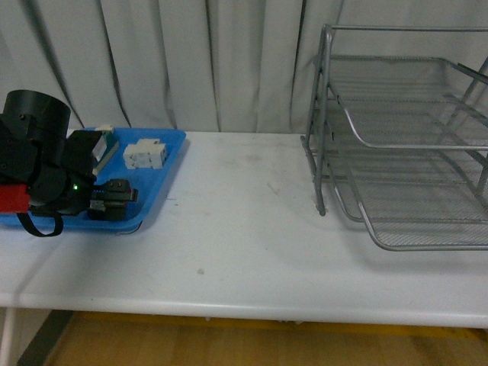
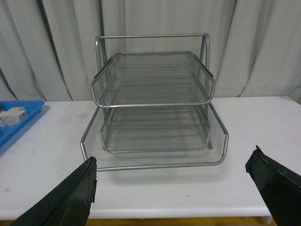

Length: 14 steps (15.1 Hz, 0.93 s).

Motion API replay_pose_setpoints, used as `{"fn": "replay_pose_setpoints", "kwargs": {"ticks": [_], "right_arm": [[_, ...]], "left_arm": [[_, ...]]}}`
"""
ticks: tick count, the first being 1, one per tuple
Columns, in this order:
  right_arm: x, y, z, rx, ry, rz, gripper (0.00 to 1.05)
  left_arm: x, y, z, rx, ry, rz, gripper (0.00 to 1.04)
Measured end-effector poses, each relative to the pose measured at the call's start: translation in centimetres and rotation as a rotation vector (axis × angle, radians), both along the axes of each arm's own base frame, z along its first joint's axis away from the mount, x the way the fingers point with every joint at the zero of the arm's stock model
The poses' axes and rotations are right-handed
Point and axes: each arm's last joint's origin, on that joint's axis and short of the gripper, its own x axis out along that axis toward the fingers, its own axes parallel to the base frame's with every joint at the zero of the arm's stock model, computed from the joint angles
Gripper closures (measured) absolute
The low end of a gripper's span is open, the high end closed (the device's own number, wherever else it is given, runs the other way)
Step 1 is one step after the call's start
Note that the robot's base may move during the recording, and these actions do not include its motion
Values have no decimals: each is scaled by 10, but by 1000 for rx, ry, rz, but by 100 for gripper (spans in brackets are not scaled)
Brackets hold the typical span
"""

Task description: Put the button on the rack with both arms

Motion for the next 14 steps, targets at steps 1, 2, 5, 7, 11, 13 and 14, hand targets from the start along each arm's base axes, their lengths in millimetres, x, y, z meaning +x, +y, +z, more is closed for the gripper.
{"fn": "replay_pose_setpoints", "kwargs": {"ticks": [1, 2, 5, 7, 11, 13, 14], "right_arm": [[0, 0, 0, 0, 0, 0, 6], [0, 0, 0, 0, 0, 0, 6], [0, 0, 0, 0, 0, 0, 6], [0, 0, 0, 0, 0, 0, 6], [0, 0, 0, 0, 0, 0, 6], [0, 0, 0, 0, 0, 0, 6], [0, 0, 0, 0, 0, 0, 6]], "left_arm": [[0, -1, 0, -1, -2, -2, 48], [1, -2, 0, 0, -3, -4, 59], [1, -4, 2, -8, -9, -3, 69], [-7, -4, 16, -36, -30, 1, 69], [-39, -1, 86, -106, -181, -1, 69], [-82, -4, 126, -115, -250, -12, 69], [-110, -9, 136, -115, -254, -27, 69]]}}
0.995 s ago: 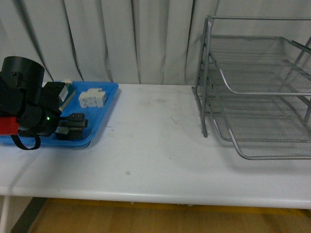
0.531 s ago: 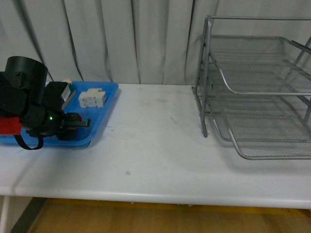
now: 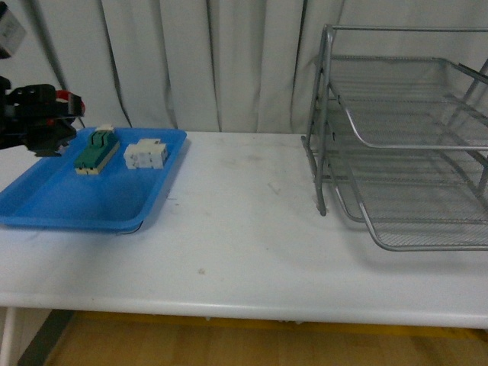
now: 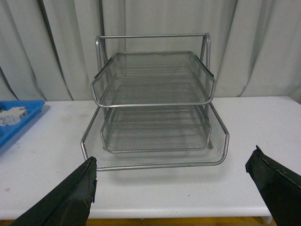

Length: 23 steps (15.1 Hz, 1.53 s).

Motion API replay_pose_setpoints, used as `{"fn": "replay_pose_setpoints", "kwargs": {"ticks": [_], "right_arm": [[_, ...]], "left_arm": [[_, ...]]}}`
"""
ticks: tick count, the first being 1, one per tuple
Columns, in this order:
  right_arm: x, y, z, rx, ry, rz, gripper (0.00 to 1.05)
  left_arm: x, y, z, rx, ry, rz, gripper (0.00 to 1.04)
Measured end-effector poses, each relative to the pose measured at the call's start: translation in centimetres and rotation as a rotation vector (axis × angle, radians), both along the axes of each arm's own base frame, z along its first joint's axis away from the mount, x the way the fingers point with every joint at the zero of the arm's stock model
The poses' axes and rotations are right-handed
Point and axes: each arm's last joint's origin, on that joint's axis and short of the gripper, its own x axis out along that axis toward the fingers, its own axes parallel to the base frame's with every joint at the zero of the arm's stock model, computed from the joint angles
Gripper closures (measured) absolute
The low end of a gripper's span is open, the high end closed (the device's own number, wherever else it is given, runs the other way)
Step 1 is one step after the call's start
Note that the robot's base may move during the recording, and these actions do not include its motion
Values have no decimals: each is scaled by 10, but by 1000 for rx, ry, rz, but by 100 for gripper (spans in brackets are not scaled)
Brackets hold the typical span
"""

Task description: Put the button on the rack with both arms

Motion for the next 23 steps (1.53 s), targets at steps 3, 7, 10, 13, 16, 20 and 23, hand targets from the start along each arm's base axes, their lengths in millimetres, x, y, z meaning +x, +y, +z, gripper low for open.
{"fn": "replay_pose_setpoints", "kwargs": {"ticks": [3, 7, 10, 13, 16, 20, 23], "right_arm": [[0, 0, 0, 0, 0, 0, 6], [0, 0, 0, 0, 0, 0, 6], [0, 0, 0, 0, 0, 0, 6], [0, 0, 0, 0, 0, 0, 6], [0, 0, 0, 0, -1, 0, 6], [0, 0, 0, 0, 0, 0, 6], [0, 0, 0, 0, -1, -1, 6]], "left_arm": [[-58, -2, 16, 1, -21, -4, 69], [-91, 11, 15, 4, -45, 44, 69], [-98, 11, 4, 8, -20, 52, 69], [-99, 10, 4, 8, -33, 50, 69], [-99, 9, 3, 7, -35, 44, 69], [-100, 8, 4, 9, -37, 41, 69], [-99, 8, 5, 16, -51, 51, 69]]}}
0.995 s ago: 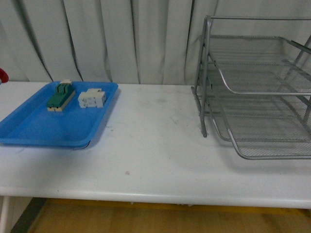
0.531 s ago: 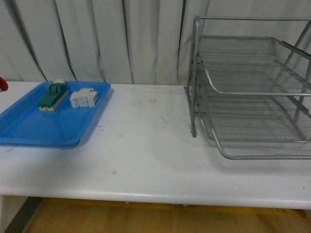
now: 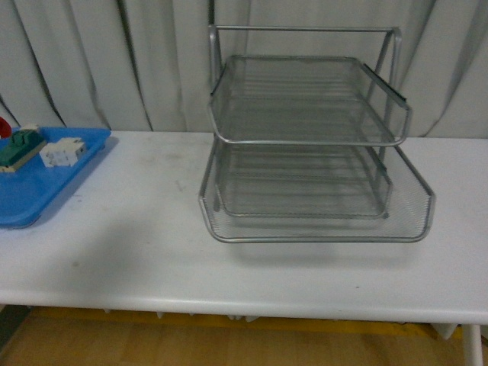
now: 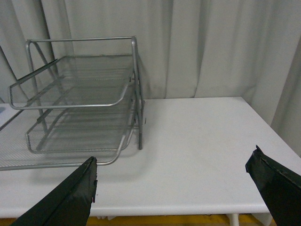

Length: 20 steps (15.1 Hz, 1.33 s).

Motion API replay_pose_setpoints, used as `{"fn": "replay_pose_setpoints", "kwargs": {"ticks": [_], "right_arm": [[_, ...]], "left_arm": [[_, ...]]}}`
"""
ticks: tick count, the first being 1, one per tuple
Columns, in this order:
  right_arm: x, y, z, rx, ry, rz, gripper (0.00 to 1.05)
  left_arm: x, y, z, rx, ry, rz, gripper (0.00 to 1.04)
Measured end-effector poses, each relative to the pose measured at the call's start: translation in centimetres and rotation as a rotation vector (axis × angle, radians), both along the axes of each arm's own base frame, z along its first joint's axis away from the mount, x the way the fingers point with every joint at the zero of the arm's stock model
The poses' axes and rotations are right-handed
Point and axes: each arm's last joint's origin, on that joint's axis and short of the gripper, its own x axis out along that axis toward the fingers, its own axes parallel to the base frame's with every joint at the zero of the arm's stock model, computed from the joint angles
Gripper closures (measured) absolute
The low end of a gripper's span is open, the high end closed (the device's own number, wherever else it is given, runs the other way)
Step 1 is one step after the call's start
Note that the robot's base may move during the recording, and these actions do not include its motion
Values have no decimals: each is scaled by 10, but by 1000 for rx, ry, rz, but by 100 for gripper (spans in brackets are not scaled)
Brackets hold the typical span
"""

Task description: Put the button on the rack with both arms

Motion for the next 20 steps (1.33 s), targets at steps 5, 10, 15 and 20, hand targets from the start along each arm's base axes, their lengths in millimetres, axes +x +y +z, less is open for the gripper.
{"fn": "replay_pose_setpoints", "kwargs": {"ticks": [5, 10, 15, 20], "right_arm": [[0, 0, 0, 0, 2, -3, 6], [0, 0, 0, 0, 2, -2, 6], [0, 0, 0, 0, 1, -2, 6], [0, 0, 0, 0, 1, -2, 6]], "left_arm": [[28, -31, 23, 1, -82, -67, 69], [49, -125, 30, -43, -97, -333, 69], [58, -203, -15, -15, 73, -550, 69], [94, -219, -41, 79, 183, -583, 69]]}}
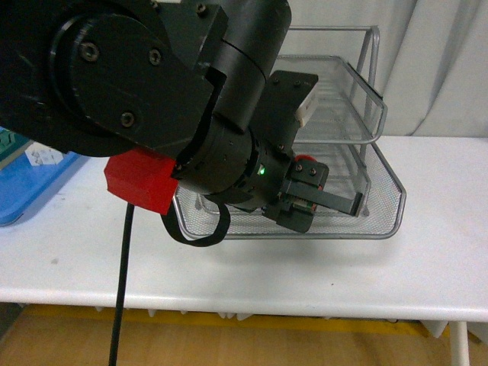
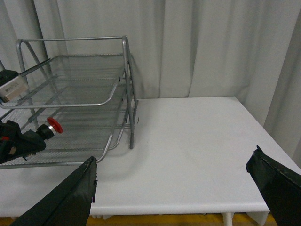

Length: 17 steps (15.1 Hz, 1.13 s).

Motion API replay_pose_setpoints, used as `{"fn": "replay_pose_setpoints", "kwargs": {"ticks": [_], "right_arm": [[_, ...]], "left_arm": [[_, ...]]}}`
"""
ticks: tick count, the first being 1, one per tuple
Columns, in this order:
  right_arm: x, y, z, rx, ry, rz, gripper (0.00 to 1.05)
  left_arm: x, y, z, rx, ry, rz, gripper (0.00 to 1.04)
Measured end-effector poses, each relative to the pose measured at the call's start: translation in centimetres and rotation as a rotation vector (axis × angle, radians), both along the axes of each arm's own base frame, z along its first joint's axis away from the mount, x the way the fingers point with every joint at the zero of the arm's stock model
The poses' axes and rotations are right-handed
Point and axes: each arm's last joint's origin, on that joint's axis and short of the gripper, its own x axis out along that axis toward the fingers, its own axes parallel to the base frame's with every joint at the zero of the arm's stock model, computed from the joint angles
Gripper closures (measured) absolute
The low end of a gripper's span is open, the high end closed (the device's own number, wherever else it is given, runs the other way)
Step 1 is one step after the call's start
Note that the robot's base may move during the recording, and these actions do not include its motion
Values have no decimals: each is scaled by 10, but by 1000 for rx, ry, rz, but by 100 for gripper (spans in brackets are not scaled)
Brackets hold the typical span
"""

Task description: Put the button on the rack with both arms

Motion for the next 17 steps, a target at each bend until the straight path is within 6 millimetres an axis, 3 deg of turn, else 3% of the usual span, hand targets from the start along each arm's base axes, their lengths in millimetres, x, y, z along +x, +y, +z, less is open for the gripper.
{"fn": "replay_pose_setpoints", "kwargs": {"ticks": [8, 11, 14, 17], "right_arm": [[0, 0, 0, 0, 0, 0, 6], [0, 0, 0, 0, 0, 0, 6], [0, 0, 0, 0, 0, 0, 6], [0, 0, 0, 0, 0, 0, 6]], "left_arm": [[67, 10, -8, 79, 75, -2, 69], [70, 6, -3, 52, 65, -22, 38], [58, 6, -3, 27, 88, -38, 5], [40, 15, 24, -3, 32, -44, 7]]}}
